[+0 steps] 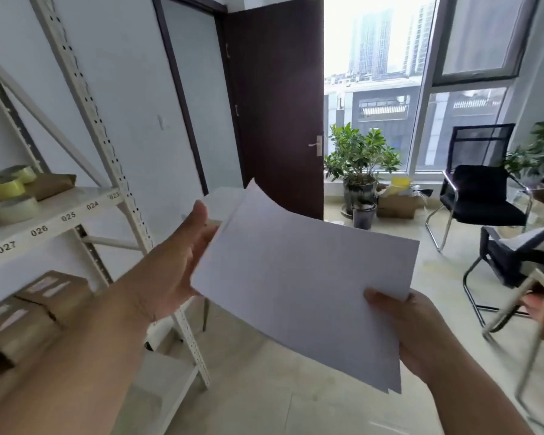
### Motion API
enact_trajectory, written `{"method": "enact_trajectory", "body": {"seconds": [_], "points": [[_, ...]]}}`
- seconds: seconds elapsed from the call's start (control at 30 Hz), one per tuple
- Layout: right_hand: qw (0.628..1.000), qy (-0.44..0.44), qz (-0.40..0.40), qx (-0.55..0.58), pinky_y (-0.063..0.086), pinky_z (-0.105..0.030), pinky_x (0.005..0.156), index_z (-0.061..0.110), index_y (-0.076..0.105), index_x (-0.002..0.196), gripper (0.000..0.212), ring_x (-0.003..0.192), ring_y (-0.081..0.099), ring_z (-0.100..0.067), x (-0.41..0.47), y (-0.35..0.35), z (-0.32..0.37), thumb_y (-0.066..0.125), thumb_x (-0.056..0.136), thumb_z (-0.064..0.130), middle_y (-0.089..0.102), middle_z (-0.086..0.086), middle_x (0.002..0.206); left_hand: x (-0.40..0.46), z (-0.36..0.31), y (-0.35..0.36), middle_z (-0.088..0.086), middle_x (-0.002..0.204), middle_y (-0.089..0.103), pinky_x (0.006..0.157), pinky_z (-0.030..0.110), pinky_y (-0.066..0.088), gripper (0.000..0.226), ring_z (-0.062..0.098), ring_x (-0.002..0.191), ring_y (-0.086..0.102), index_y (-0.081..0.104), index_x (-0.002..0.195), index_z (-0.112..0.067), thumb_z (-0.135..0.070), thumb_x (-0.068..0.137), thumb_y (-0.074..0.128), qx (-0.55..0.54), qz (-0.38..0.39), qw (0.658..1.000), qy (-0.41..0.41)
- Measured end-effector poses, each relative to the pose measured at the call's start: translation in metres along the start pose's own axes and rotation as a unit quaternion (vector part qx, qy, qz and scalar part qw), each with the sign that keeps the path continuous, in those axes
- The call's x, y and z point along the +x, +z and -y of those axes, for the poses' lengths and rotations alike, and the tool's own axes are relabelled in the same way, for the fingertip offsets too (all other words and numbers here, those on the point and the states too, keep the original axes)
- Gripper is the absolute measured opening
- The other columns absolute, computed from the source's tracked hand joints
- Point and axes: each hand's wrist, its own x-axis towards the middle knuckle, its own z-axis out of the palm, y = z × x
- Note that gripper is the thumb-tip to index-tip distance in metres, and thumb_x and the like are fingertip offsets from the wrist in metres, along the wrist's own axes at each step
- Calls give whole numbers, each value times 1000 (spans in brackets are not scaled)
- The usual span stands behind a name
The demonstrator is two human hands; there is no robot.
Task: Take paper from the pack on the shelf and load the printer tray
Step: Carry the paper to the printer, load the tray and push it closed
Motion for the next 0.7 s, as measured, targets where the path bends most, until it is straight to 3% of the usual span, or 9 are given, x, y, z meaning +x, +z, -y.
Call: {"method": "enact_trajectory", "body": {"seconds": [0.13, 0.23, 0.3, 0.37, 0.43, 0.5, 0.53, 0.6, 0.7], "points": [[999, -21, -18, -22, 60, -54, 84, -4, 72, 112, 23, 89, 76, -40, 28, 0, 10, 67, 91, 5, 77, -25, 111, 40, 16, -11, 13, 126, 74, 98, 50, 53, 46, 33, 114, 71, 69, 129, -15, -44, 94, 63, -2, 12, 999, -46], [999, -24, -16, -16, 61, -54, 82, -2, 72, 112, 26, 88, 76, -43, 49, 1, 17, 67, 88, 8, 76, -26, 112, 69, 19, -21, 15, 117, 77, 89, 50, 58, 39, 36, 104, 74, 68, 127, -10, -23, 91, 70, -10, 1, 997, -73], [1000, -5, -14, 11, 57, -62, 86, 1, 71, 116, 38, 90, 74, -45, 63, -1, 16, 74, 81, 16, 74, -28, 116, 85, 23, -22, 16, 120, 76, 89, 53, 59, 39, 38, 106, 73, 68, 127, -13, -17, 89, 74, -10, 21, 997, -69], [999, 32, -3, 41, 52, -68, 93, 4, 68, 127, 71, 100, 70, -48, 75, -6, 12, 91, 65, 29, 70, -29, 126, 100, 29, -21, 18, 122, 74, 94, 55, 57, 43, 39, 107, 72, 71, 124, -12, -20, 83, 77, -58, 37, 995, -70], [996, 61, 12, 64, 54, -66, 92, 4, 66, 132, 95, 103, 70, -47, 83, -10, 5, 100, 48, 35, 67, -29, 130, 113, 33, -19, 21, 120, 74, 91, 53, 59, 40, 38, 103, 74, 76, 115, -11, -24, 78, 81, -101, 60, 991, -59], [994, 67, 34, 75, 57, -64, 88, 2, 68, 129, 96, 101, 72, -46, 91, -16, -1, 102, 45, 36, 69, -29, 127, 124, 36, -12, 17, 105, 79, 80, 47, 63, 19, 32, 90, 78, 84, 97, -16, -26, 81, 83, -125, 56, 990, -32], [994, 69, 42, 71, 55, -66, 90, 1, 68, 128, 95, 102, 72, -47, 96, -18, -4, 102, 46, 35, 68, -31, 128, 129, 35, -4, 11, 94, 82, 75, 43, 64, 14, 27, 82, 79, 86, 85, -20, -26, 88, 73, -134, 46, 990, -18], [995, 67, 47, 65, 49, -72, 96, 0, 67, 128, 92, 105, 68, -50, 108, -23, -7, 101, 49, 32, 65, -33, 131, 139, 32, 9, 3, 82, 82, 73, 41, 64, 40, 20, 73, 79, 85, 72, -27, -28, 99, 55, -135, 11, 991, 4], [995, 65, 32, 63, 50, -71, 94, -1, 68, 126, 80, 104, 68, -52, 131, -31, -6, 97, 57, 29, 67, -34, 128, 166, 29, 20, -2, 78, 82, 67, 37, 64, 37, 15, 69, 79, 84, 80, -25, -38, 99, 55, -97, -38, 994, 17]]}}
